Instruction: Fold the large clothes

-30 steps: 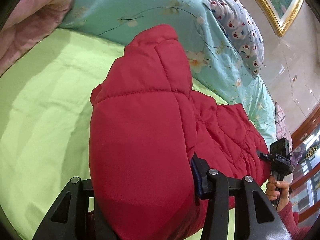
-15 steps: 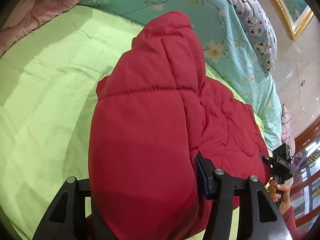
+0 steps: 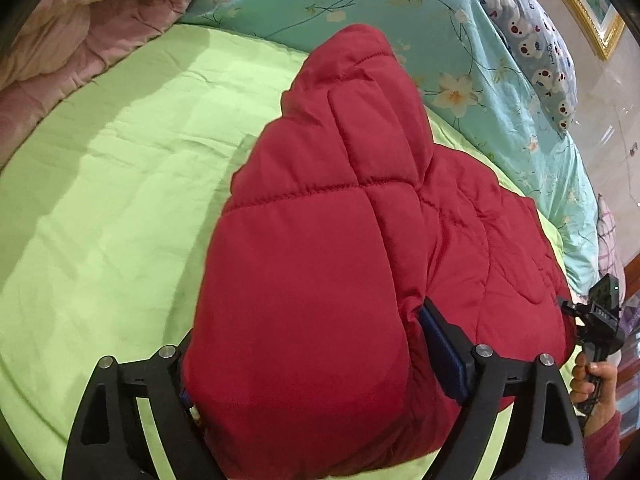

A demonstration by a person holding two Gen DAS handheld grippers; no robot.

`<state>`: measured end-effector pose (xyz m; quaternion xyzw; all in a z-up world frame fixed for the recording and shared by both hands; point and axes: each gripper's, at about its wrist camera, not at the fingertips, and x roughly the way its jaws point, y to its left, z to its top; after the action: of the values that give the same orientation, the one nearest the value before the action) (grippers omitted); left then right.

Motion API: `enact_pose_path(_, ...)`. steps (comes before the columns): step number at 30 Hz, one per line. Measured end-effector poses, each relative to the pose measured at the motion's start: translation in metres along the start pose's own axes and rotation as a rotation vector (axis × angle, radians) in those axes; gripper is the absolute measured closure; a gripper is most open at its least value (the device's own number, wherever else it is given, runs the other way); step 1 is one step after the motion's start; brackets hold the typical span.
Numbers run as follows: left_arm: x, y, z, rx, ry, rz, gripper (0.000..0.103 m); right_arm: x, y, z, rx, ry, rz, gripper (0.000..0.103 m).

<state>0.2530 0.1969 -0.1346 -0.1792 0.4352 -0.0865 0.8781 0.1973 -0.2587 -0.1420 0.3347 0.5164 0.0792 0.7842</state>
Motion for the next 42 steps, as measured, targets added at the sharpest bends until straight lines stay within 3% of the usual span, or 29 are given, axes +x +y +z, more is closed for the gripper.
enact_pose_path(8,-0.060,-0.011,-0.011,0.049,-0.091,0.094,0.009,-0.023,0.014,-0.002,-0.052,-0.059,-0.101,0.033)
enact_pose_path(14,-0.107,-0.028,-0.015,0.048,-0.156,0.045,0.009,-0.051,0.027,-0.006,-0.122,-0.150,-0.169,0.033)
enact_pose_path(17,-0.121,-0.052,-0.017,0.098,-0.174,0.001,0.009,-0.062,0.043,-0.011,-0.200,-0.191,-0.215,0.033)
enact_pose_path(21,-0.118,-0.093,-0.023,0.226,-0.169,-0.009,0.009,-0.070,0.073,-0.016,-0.320,-0.234,-0.212,0.033)
enact_pose_path(25,-0.109,-0.119,-0.030,0.314,-0.145,-0.022,0.009,-0.060,0.097,-0.016,-0.370,-0.222,-0.171,0.033)
enact_pose_path(33,-0.090,-0.130,-0.020,0.379,-0.118,-0.017,0.009,-0.017,0.131,-0.013,-0.455,-0.191,-0.189,0.033)
enact_pose_path(42,-0.051,-0.130,0.008,0.376,-0.110,0.036,0.009,0.013,0.134,0.000,-0.465,-0.176,-0.232,0.033)
